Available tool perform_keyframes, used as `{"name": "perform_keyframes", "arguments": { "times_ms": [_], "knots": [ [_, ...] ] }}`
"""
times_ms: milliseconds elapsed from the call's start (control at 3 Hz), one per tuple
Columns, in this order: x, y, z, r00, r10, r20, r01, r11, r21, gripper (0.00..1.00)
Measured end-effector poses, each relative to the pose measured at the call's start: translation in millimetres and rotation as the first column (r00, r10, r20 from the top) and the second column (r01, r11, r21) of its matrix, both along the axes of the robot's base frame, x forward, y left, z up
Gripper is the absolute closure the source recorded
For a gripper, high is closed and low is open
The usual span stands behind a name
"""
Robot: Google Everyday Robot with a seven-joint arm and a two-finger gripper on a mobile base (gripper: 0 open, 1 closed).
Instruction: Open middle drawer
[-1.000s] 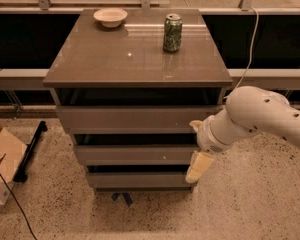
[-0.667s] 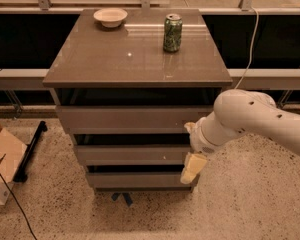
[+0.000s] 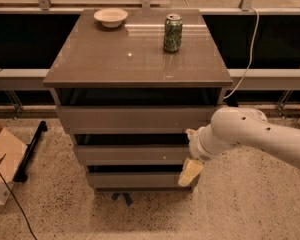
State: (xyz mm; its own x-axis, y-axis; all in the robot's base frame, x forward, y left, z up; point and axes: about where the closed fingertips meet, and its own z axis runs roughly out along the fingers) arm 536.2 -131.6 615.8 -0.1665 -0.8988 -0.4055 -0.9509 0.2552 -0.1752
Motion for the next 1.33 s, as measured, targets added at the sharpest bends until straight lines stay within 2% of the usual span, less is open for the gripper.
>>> {"name": "perform_keyframes", "arguments": {
  "times_ms": [333,667,1333],
  "knots": [
    [12.2,-1.2,-21.4,0.9995,-0.027,0.016,0.027,0.999,0.036,0.0],
    [30.8,-7.9,-62.5,0.9978,-0.065,0.011,0.064,0.994,0.093,0.0],
    [41.2,-5.3,-83.8,0.9962,-0.086,0.013,0.085,0.992,0.099,0.0]
  ]
}}
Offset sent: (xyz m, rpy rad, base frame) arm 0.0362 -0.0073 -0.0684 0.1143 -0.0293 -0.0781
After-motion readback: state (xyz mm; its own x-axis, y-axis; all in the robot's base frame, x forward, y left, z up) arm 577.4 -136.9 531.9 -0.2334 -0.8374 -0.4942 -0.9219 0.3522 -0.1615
